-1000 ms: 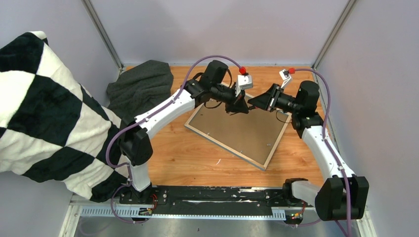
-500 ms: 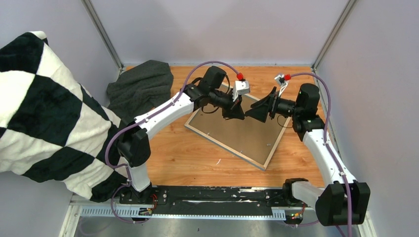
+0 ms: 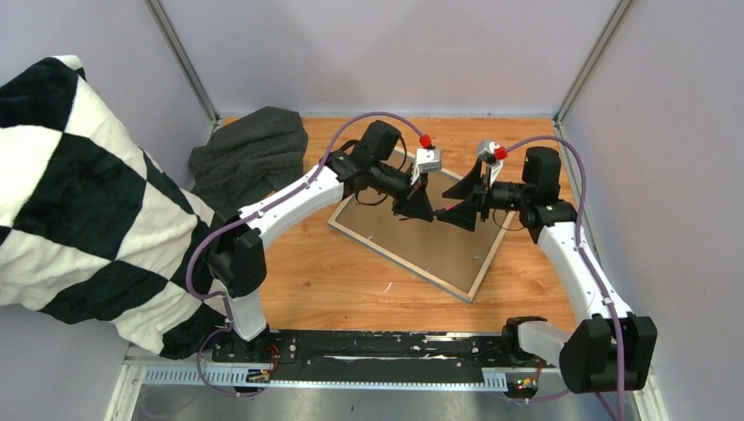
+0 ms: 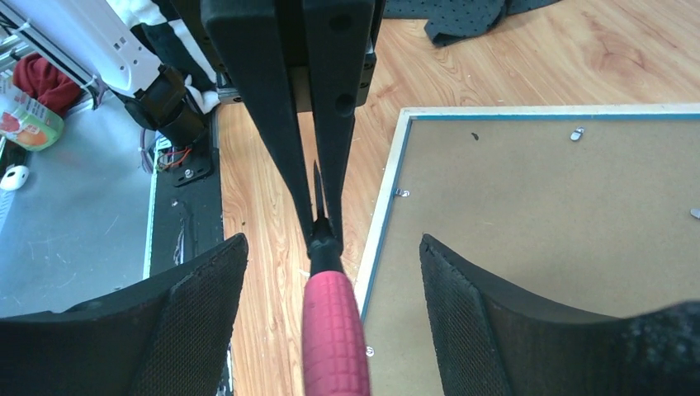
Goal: Take the photo out of the frame
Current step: Adjust the screwdriver.
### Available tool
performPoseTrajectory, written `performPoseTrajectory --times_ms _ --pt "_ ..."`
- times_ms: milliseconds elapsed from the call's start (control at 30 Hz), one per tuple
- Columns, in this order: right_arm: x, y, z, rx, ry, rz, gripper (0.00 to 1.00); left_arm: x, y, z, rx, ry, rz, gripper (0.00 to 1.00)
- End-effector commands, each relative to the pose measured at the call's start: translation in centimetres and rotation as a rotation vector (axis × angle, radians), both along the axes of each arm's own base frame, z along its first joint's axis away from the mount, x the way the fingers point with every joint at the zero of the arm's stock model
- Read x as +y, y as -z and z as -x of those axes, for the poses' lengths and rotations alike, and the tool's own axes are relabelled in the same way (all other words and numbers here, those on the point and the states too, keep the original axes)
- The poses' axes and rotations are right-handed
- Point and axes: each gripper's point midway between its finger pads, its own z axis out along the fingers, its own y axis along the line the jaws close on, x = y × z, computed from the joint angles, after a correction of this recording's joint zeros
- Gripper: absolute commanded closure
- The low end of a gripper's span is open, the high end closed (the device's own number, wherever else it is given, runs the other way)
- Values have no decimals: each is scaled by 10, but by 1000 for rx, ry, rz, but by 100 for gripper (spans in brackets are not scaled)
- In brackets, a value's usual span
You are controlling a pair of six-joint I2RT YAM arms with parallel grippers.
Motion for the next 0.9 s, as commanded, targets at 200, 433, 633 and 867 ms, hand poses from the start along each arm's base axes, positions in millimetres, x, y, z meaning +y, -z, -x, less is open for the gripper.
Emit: performPoseTrajectory --times_ms 200,433,633,867 --pt "11 -4 10 -15 -131 -28 25 7 -2 11 23 59 -7 100" --pt "16 3 16 -45 -136 -2 25 4 0 3 18 4 5 100" --pt "19 10 18 -40 -145 8 29 2 6 0 22 -9 5 100" --pt "19 16 14 -37 -127 26 33 3 4 0 17 -12 8 100"
